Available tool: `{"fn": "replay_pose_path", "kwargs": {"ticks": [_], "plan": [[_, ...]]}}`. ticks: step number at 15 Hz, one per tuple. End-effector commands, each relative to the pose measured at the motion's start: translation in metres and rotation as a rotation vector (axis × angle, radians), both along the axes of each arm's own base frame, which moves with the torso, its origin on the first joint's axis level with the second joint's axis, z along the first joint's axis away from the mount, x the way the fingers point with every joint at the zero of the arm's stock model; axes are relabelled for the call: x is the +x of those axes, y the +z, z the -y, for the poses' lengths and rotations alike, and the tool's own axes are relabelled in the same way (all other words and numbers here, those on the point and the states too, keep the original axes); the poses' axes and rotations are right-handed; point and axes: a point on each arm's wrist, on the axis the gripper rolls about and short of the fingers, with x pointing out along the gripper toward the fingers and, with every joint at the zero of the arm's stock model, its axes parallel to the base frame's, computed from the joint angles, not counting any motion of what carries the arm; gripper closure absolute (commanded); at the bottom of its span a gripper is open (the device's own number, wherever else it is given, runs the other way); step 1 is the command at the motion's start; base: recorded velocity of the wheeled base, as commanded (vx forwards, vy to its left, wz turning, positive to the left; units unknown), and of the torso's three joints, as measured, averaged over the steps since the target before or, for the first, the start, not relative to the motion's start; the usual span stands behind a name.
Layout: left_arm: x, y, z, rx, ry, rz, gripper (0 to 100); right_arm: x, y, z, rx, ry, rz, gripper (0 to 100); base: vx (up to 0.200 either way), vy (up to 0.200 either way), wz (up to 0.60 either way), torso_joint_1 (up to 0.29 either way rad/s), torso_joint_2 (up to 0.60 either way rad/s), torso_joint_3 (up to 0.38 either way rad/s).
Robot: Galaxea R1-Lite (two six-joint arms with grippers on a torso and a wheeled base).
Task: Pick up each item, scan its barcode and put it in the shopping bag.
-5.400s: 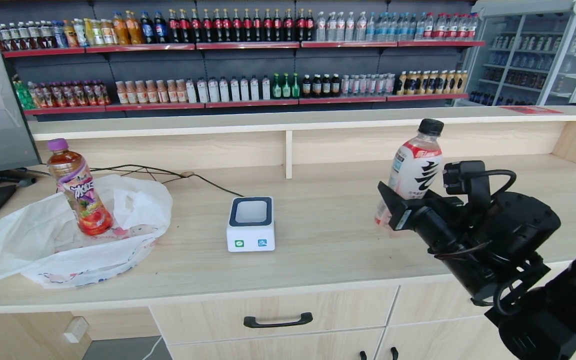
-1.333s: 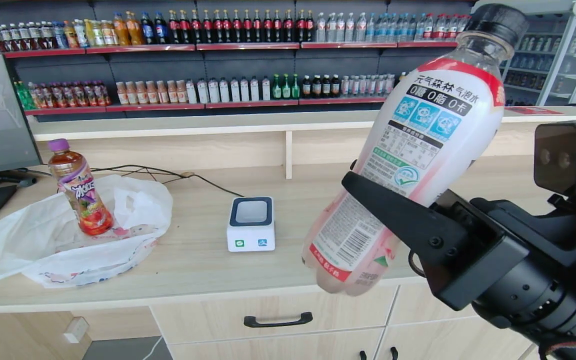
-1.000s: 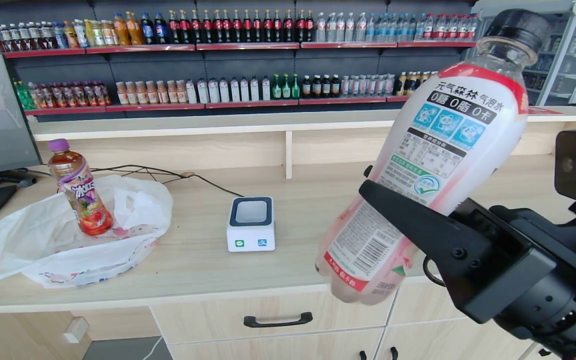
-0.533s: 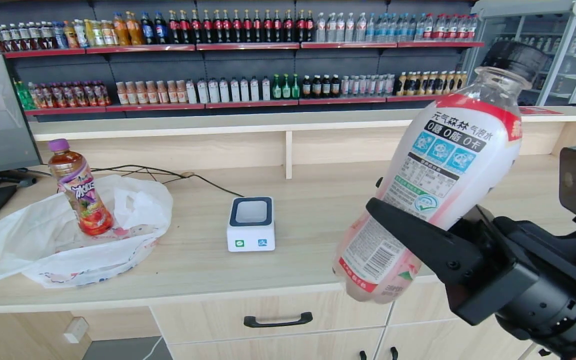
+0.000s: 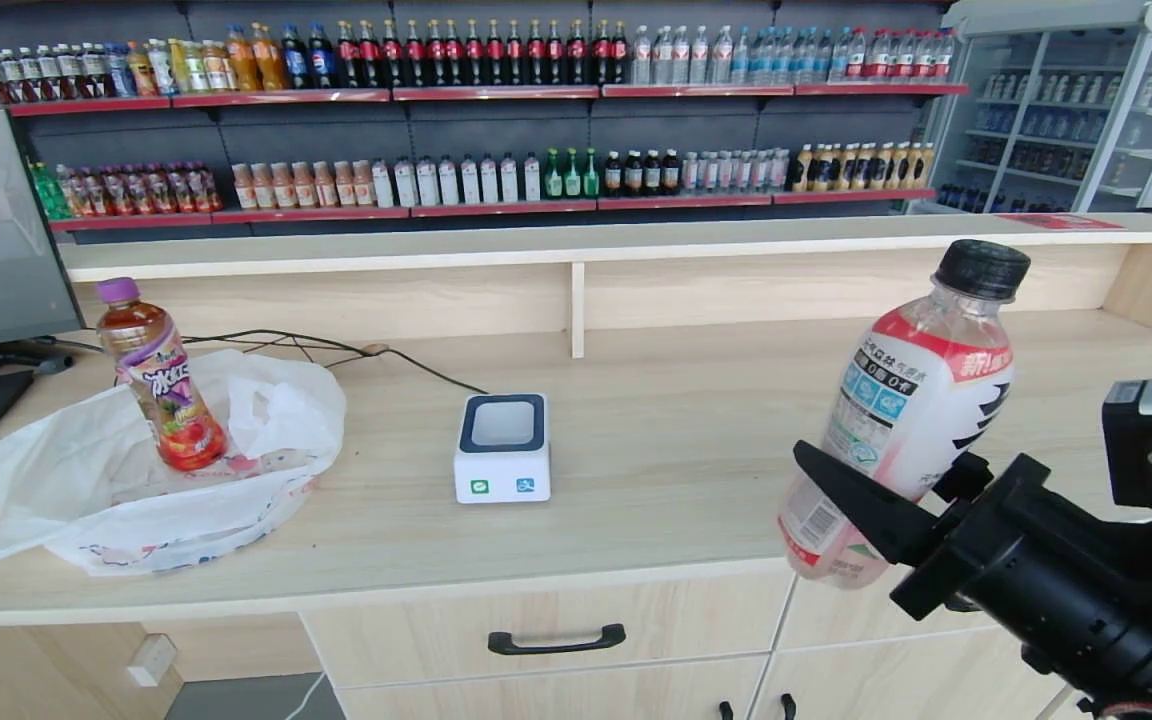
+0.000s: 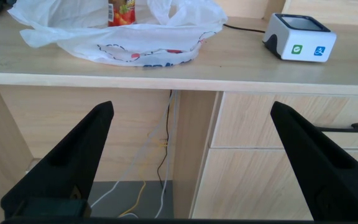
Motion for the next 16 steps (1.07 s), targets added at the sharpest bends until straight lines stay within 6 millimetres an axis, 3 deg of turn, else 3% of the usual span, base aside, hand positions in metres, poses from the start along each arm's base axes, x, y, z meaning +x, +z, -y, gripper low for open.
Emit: {"fn": "replay_pose_path", "kwargs": {"ticks": [1,14,16], "plan": [[0.000,0.000,0.000,0.000,0.000,0.000,0,0.008,-0.003,0.001,-0.006,-0.027,-0.014,100,0.000,0.000,0.00,0.000,0.00,0.000],[0.000,0.000,0.000,0.000,0.000,0.000,0,0.017,-0.017,0.002,-0.034,-0.063,-0.075,100,0.000,0.000,0.00,0.000,0.00,0.000],[0.000,0.000,0.000,0.000,0.000,0.000,0,0.019,-0.017,0.002,-0.031,-0.069,-0.075,100,0.000,0.200,0.00,0.002,0.00,0.005]]}}
